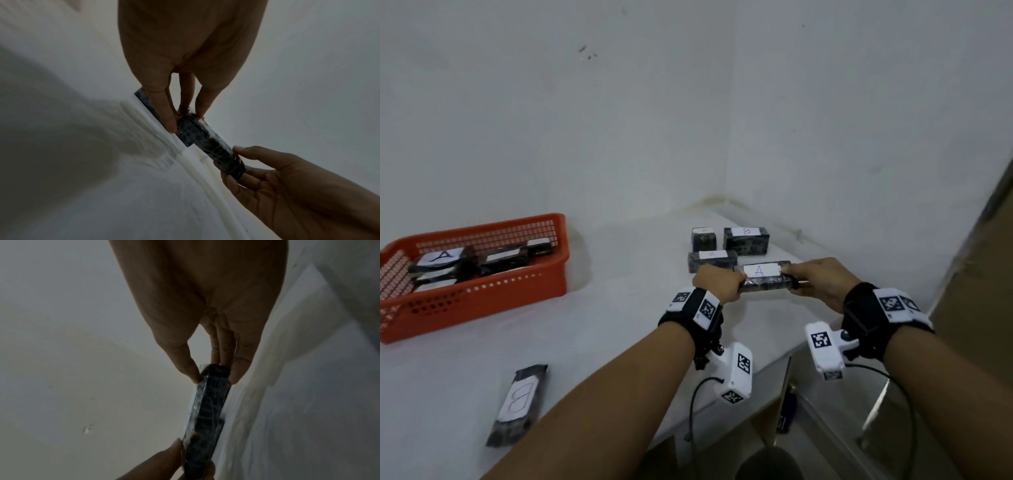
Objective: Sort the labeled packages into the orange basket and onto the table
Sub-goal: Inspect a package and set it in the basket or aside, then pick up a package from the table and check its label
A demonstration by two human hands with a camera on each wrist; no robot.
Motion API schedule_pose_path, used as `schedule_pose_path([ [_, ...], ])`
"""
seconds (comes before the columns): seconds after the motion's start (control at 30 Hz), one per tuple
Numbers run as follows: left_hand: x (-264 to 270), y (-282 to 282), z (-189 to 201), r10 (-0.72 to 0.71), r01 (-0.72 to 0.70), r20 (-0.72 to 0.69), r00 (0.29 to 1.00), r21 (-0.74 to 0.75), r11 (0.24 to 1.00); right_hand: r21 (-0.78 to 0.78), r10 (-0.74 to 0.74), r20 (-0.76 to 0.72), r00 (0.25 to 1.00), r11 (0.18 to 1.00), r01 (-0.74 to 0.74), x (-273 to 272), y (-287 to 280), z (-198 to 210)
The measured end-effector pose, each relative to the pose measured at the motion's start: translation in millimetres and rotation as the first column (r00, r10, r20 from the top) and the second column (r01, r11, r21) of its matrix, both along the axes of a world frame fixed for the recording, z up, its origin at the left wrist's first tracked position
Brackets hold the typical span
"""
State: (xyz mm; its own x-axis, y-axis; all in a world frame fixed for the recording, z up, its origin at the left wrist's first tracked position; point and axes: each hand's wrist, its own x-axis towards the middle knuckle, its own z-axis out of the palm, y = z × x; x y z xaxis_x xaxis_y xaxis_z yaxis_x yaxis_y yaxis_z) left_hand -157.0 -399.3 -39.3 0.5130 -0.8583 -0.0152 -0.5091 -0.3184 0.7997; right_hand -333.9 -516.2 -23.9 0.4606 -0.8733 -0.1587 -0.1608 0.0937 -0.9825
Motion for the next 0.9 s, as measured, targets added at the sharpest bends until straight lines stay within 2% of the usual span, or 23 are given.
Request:
schedule_pose_path([
  [0.07, 3, -21, 2, -0.105, 0.075, 0.203, 0.974, 0.15, 0.986, 0.007, -0.035, -0.04, 0.999, 0.999, 0.036, 1, -20, -4],
  [0.1, 6, -33, -2, -0.163, 0.1, 0.324, 0.932, 0.202, 0.974, 0.007, -0.049, -0.065, 0.997, 0.999, 0.049, 2, -29, -6],
  [0.2, 6, -58, -11, -0.285, 0.146, 0.53, 0.798, 0.288, 0.946, -0.005, -0.085, -0.136, 0.987, 0.996, 0.085, 4, -54, -14],
  [0.37, 5, -79, -13, -0.405, 0.138, 0.718, 0.566, 0.403, 0.905, -0.038, -0.11, -0.223, 0.968, 0.994, 0.105, 7, -72, -21],
  [0.43, 6, -83, -15, -0.413, 0.088, 0.771, 0.485, 0.427, 0.9, -0.11, -0.141, -0.267, 0.953, 0.987, 0.115, 10, -79, -23],
  [0.5, 3, -85, -13, -0.422, 0.056, 0.797, 0.433, 0.443, 0.895, -0.186, -0.152, -0.323, 0.934, 0.978, 0.095, 13, -90, -27],
  [0.57, 2, -84, -11, -0.44, 0.036, 0.792, 0.423, 0.47, 0.882, -0.208, -0.135, -0.335, 0.932, 0.976, 0.067, 18, -95, -30],
  [0.67, 2, -86, -9, -0.438, 0.018, 0.768, 0.468, 0.487, 0.873, -0.212, -0.123, -0.343, 0.931, 0.976, 0.051, 22, -93, -27],
  [0.8, 1, -92, -5, -0.472, -0.022, 0.732, 0.49, 0.552, 0.834, -0.211, -0.114, -0.365, 0.924, 0.977, 0.037, 25, -95, -25],
  [0.9, -1, -92, -1, -0.479, -0.011, 0.751, 0.454, 0.542, 0.84, -0.214, -0.102, -0.369, 0.924, 0.977, 0.023, 24, -93, -24],
])
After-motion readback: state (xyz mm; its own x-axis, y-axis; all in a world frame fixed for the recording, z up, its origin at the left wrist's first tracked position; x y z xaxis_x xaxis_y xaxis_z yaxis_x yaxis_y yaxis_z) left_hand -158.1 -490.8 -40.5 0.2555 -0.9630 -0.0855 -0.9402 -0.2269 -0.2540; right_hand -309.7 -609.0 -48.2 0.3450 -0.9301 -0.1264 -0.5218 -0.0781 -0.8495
